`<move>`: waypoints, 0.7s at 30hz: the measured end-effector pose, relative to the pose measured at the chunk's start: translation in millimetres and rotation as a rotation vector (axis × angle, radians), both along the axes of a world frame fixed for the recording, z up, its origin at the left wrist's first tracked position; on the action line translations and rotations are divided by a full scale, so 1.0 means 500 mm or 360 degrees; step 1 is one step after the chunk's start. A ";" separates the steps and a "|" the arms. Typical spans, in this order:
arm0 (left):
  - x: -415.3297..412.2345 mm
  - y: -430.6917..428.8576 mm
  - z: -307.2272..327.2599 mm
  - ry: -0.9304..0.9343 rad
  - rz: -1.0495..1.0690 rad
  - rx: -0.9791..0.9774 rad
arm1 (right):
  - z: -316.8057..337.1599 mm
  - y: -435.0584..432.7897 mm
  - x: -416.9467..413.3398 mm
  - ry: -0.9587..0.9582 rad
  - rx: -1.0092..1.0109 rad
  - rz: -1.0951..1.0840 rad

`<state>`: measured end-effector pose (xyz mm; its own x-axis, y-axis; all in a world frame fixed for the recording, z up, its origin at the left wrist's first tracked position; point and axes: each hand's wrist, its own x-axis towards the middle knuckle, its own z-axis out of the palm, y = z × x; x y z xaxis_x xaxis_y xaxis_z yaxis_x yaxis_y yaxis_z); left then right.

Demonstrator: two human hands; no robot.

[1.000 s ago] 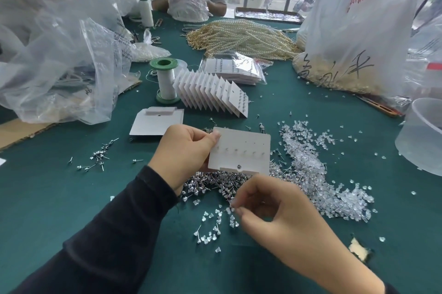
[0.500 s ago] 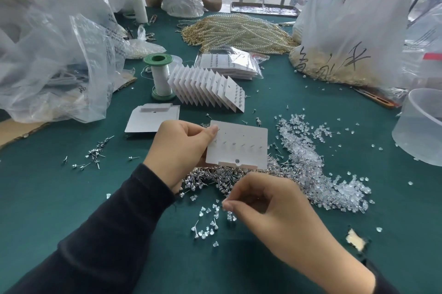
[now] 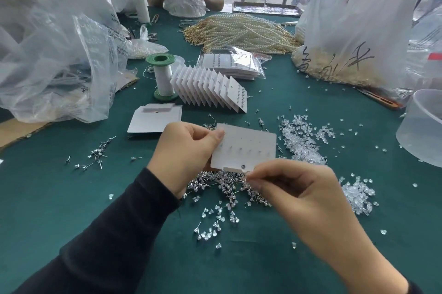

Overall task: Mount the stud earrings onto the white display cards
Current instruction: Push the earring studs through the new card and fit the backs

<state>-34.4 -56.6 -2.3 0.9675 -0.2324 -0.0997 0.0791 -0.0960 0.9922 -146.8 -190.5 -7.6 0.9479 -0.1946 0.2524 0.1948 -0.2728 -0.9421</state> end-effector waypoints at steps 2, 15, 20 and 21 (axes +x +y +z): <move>-0.013 -0.008 -0.005 -0.0096 -0.0049 0.0109 | 0.001 -0.004 0.002 -0.0074 0.0059 -0.0123; -0.071 -0.030 -0.005 -0.0558 -0.0323 0.0206 | -0.011 0.005 0.026 -0.0519 -0.0476 -0.0575; -0.071 -0.032 -0.010 -0.0510 -0.0333 0.0170 | -0.018 0.000 0.025 -0.0488 -0.0335 -0.0553; -0.070 -0.032 -0.010 -0.0501 -0.0327 0.0166 | -0.018 0.000 0.025 -0.0483 -0.0310 -0.0552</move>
<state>-69.5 -72.4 -7.4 0.8887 -0.4291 0.1614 -0.2591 -0.1796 0.9490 -134.6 -190.8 -16.8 0.7140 -0.4072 0.5695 0.3187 -0.5353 -0.7822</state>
